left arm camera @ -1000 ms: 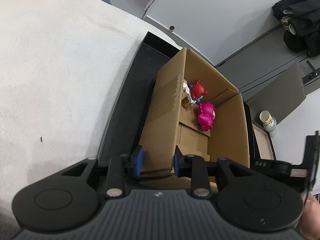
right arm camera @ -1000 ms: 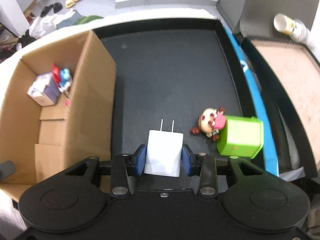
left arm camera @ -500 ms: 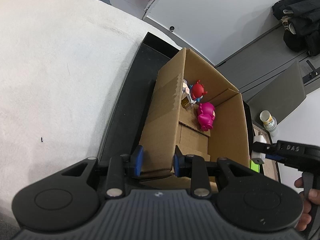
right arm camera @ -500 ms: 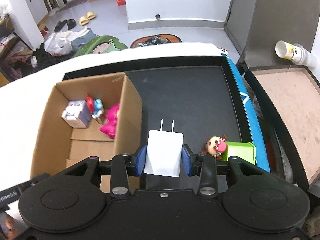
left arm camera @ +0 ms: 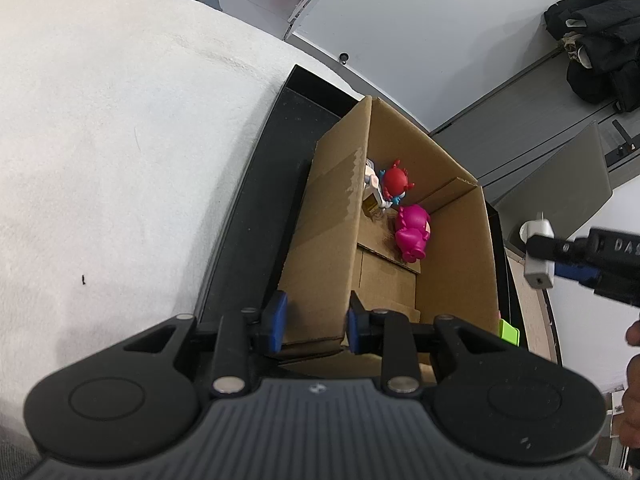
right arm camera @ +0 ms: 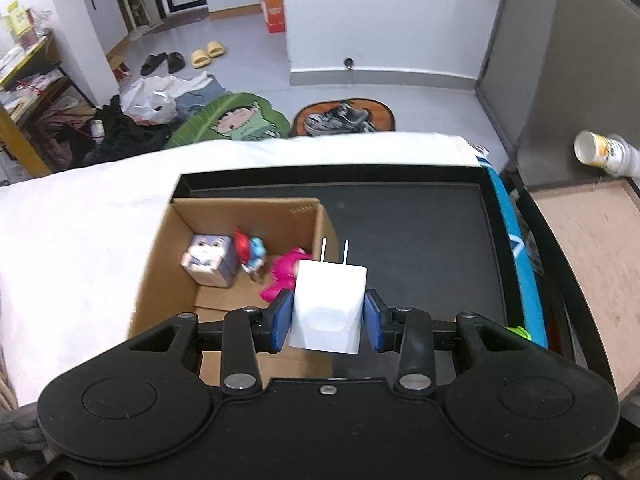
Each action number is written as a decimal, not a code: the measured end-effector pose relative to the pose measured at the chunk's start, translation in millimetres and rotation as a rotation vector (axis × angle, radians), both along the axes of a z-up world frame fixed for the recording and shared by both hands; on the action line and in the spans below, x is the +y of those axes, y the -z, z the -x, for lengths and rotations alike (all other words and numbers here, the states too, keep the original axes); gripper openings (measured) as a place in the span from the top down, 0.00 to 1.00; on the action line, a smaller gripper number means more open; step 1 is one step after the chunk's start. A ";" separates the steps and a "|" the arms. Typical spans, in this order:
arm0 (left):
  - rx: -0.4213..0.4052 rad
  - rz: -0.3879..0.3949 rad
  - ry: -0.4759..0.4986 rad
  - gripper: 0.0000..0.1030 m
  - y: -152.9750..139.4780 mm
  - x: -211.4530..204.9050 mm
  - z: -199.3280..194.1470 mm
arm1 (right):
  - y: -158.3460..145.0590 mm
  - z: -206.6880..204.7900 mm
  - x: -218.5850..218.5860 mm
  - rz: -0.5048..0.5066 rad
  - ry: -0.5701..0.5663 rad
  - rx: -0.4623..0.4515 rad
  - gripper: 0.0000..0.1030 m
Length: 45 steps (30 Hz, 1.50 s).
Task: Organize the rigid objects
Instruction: 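Lift the white charger plug with the right gripper and carry it into the box, then lower the plug into the box and open the right gripper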
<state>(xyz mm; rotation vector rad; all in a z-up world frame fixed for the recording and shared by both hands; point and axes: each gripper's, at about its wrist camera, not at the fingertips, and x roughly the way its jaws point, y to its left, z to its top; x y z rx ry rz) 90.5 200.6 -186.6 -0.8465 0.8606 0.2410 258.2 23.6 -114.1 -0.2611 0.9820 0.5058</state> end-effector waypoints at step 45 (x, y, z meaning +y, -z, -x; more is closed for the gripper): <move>-0.005 0.002 -0.005 0.73 -2.4 1.2 2.5 | 61.7 35.8 68.0 0.027 -0.126 0.104 0.63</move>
